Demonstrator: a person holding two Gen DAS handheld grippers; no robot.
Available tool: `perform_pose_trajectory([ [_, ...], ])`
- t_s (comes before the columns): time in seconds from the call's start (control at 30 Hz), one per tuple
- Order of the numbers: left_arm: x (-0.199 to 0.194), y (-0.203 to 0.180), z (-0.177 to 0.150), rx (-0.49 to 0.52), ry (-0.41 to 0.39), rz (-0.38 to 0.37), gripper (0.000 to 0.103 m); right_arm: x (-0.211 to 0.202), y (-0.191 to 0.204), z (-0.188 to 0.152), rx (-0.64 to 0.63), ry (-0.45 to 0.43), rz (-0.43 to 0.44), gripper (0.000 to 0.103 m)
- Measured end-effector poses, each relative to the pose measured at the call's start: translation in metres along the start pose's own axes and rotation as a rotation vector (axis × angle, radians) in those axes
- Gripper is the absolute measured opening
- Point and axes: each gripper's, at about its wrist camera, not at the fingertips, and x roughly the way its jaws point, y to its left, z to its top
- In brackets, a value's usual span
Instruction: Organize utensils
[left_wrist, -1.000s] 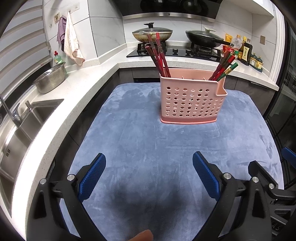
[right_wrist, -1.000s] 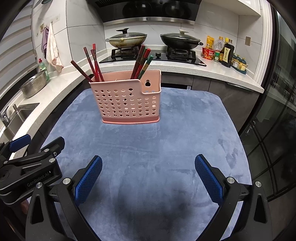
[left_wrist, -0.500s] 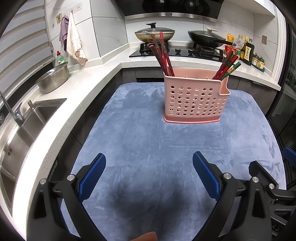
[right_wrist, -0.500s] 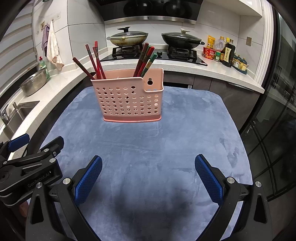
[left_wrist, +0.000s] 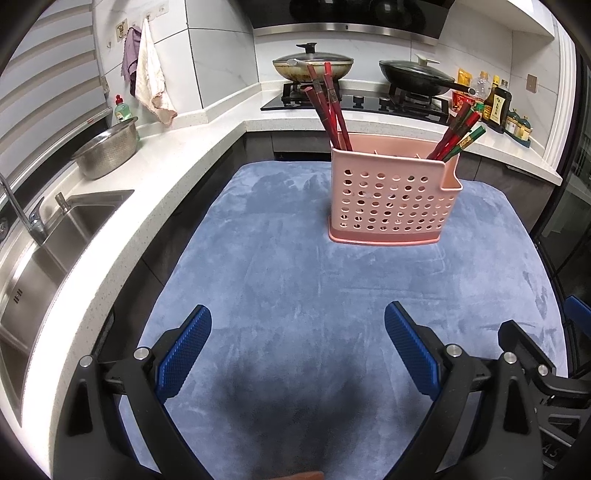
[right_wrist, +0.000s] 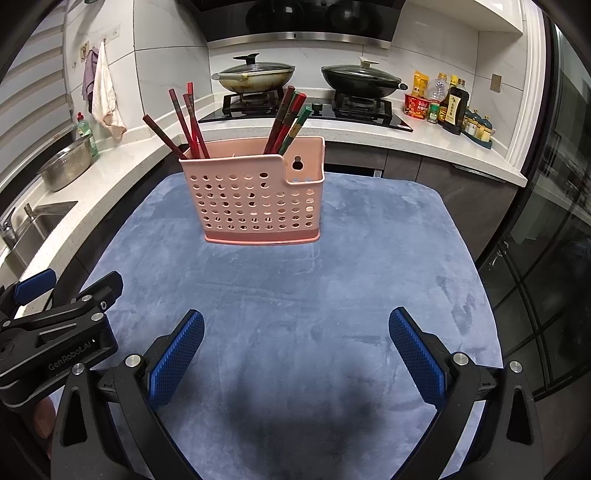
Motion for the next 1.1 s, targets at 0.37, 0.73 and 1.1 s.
perform_pose_trajectory([
  [0.37,0.0015,0.0039,0.0036,-0.014,0.000,0.015,0.090,-0.0006,0.0012,0.0012,-0.001,-0.003,-0.001,0.097],
  [0.73,0.0016,0.0036,0.0048,-0.007,0.007,0.012,0.090,0.0001,0.0045,0.0032,-0.008,-0.003,-0.001,0.097],
  [1.1,0.0026,0.0020,0.0061,-0.003,0.008,0.016,0.090,0.0006,0.0023,0.0069,-0.004,-0.009,-0.006,0.097],
])
